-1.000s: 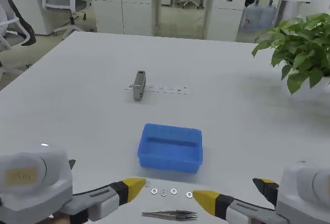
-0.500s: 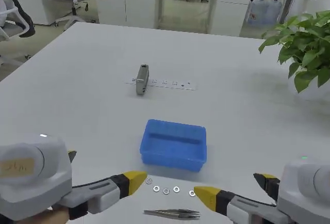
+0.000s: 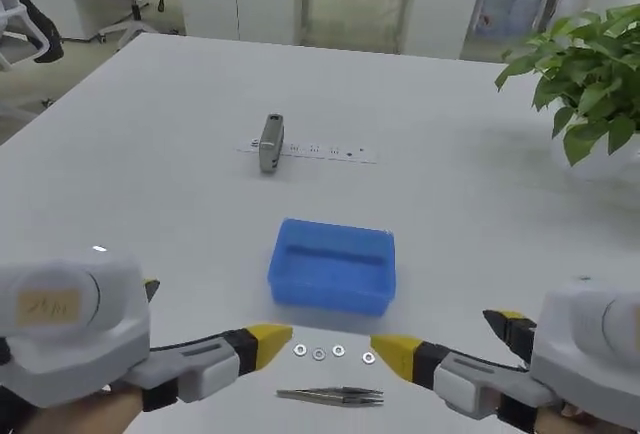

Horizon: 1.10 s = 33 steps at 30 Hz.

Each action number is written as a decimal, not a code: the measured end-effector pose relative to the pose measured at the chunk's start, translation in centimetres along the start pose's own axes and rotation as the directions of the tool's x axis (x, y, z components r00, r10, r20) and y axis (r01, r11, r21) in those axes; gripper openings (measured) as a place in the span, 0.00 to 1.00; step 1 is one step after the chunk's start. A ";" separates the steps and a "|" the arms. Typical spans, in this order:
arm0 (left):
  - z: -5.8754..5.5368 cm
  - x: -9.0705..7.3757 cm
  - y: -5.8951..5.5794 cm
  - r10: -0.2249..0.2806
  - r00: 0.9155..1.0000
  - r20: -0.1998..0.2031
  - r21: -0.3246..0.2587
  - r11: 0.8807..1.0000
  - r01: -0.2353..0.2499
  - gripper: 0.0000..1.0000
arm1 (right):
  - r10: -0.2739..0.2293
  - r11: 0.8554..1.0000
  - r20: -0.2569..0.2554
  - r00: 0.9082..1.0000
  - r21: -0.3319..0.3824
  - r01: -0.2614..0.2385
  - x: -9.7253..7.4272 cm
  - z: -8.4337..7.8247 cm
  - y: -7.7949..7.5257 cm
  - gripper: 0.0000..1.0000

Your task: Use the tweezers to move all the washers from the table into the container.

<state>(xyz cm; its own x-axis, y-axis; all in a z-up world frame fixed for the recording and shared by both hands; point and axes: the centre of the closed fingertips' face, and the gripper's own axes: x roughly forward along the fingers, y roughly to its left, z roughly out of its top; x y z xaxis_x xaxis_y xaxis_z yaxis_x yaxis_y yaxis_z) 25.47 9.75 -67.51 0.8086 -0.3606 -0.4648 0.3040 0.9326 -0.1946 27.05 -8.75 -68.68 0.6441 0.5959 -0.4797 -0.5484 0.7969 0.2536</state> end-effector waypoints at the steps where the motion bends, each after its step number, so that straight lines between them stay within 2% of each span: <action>1: -0.1 0.0 -0.1 -0.005 1.000 -0.005 0.004 1.000 0.005 0.96 | -0.002 1.000 -0.001 1.000 -0.001 0.002 0.0 0.0 0.0 0.89; 6: -0.8 0.4 -0.9 -0.037 0.999 -0.028 0.037 0.999 0.038 0.94 | 0.006 1.000 0.002 1.000 -0.001 -0.006 0.3 -0.4 -0.2 0.86; 9: -1.4 0.8 -1.4 -0.071 0.997 -0.043 0.054 0.996 0.073 0.87 | 0.004 1.000 -0.014 1.000 -0.004 -0.004 0.5 -0.8 -0.5 0.80; 10: -1.8 1.0 -1.7 -0.095 0.994 -0.058 0.057 0.994 0.098 0.83 | 0.006 1.000 -0.019 1.000 -0.001 -0.006 0.5 -0.9 -0.5 0.78; 12: -2.1 1.3 -2.2 -0.123 0.991 -0.060 0.067 0.990 0.127 0.79 | 0.010 1.000 -0.011 1.000 -0.004 -0.010 0.4 -0.9 -0.4 0.75; 16: -3.8 2.1 -2.7 -0.170 0.975 -0.145 0.111 0.976 0.187 0.65 | 0.013 1.000 -0.017 1.000 0.003 -0.013 0.5 -1.4 -0.6 0.66; 18: -4.1 2.4 -2.9 -0.173 0.973 -0.150 0.131 0.972 0.193 0.61 | 0.016 1.000 -0.020 1.000 0.013 -0.016 0.4 -1.5 -0.6 0.64; 20: -4.5 2.8 -3.2 -0.188 0.967 -0.173 0.153 0.965 0.215 0.55 | 0.023 1.000 -0.016 1.000 0.015 -0.022 0.3 -1.5 -0.6 0.58; 22: -5.3 3.2 -3.6 -0.216 0.953 -0.211 0.170 0.952 0.254 0.46 | 0.032 0.999 -0.015 0.999 0.010 -0.032 0.3 -1.5 -0.4 0.52; 23: -5.8 3.5 -3.6 -0.218 0.945 -0.243 0.188 0.945 0.266 0.43 | 0.039 0.999 -0.018 0.999 0.006 -0.039 0.3 -1.5 -0.3 0.50; 24: -6.1 3.8 -3.8 -0.224 0.940 -0.257 0.201 0.939 0.279 0.42 | 0.043 0.999 -0.022 0.999 0.005 -0.042 0.3 -1.6 -0.2 0.49; 26: -7.1 4.3 -3.9 -0.230 0.921 -0.315 0.231 0.922 0.309 0.35 | 0.052 0.999 -0.028 0.998 0.002 -0.052 0.4 -1.8 0.0 0.49; 27: -7.3 4.7 -3.9 -0.229 0.918 -0.322 0.254 0.914 0.317 0.28 | 0.055 0.998 -0.032 0.998 0.001 -0.055 0.4 -1.9 0.1 0.48; 28: -7.8 5.1 -4.0 -0.240 0.909 -0.342 0.274 0.899 0.341 0.23 | 0.061 0.998 -0.037 0.997 -0.001 -0.062 0.4 -2.0 0.2 0.48; 30: -8.5 5.7 -4.1 -0.240 0.895 -0.375 0.276 0.893 0.355 0.19 | 0.069 0.998 -0.050 0.996 -0.005 -0.069 0.5 -2.3 0.3 0.48; 31: -9.0 5.9 -4.1 -0.245 0.885 -0.395 0.281 0.885 0.371 0.19 | 0.070 0.998 -0.052 0.996 -0.007 -0.070 0.5 -2.3 0.4 0.48; 32: -9.7 6.3 -4.0 -0.247 0.871 -0.425 0.290 0.874 0.389 0.18 | 0.075 0.997 -0.059 0.995 -0.012 -0.076 0.5 -2.4 0.5 0.48; 33: -10.0 6.6 -3.9 -0.237 0.872 -0.429 0.306 0.870 0.387 0.17 | 0.080 0.997 -0.061 0.995 -0.015 -0.081 0.5 -2.4 0.6 0.48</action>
<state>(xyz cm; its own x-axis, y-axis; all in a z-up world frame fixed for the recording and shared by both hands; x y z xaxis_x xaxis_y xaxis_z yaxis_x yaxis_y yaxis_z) 24.63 3.59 -78.45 0.4169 -0.5425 -0.7293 0.7315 0.6766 -0.0852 25.77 -8.26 -70.73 0.5649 0.6502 -0.5080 -0.6067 0.7446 0.2785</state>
